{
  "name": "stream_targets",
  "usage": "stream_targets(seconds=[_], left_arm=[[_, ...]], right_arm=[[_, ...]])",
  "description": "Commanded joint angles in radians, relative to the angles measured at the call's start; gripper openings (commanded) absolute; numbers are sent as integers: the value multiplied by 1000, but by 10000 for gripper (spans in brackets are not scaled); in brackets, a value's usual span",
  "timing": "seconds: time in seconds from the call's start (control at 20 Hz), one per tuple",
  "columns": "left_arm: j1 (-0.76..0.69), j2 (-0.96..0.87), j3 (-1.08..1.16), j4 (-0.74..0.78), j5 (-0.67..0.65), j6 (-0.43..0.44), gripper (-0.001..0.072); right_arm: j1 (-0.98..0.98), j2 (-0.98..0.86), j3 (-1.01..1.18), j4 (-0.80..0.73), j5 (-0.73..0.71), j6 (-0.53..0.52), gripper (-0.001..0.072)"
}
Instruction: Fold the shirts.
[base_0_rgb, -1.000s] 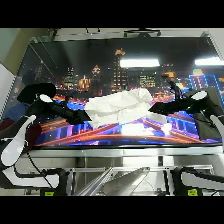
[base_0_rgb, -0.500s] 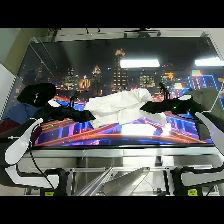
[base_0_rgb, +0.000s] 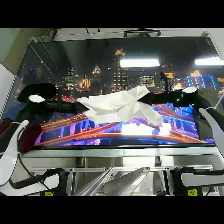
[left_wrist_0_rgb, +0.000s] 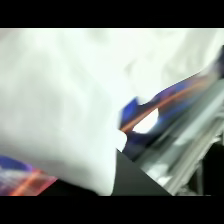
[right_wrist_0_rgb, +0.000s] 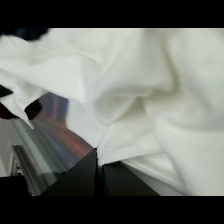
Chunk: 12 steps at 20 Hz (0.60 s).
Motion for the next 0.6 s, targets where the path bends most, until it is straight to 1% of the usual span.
stream_targets(seconds=[0.0,0.1,0.15,0.3,0.35,0.45,0.55], left_arm=[[63,151,181,-253,-184,-6,16],[80,228,351,-348,-198,-55,16],[88,260,445,-398,-197,-64,17],[142,353,697,-562,-182,-63,17],[174,385,772,-589,-169,-67,17],[271,450,901,-586,-129,-138,19],[393,492,959,-576,-138,-196,19]], right_arm=[[-33,153,210,125,142,67,14],[-73,258,394,114,170,154,15],[-95,303,480,114,179,182,15],[-155,438,700,114,178,225,15],[-173,476,746,114,178,226,15],[-217,547,811,114,176,231,14],[-253,593,825,96,154,233,15]])
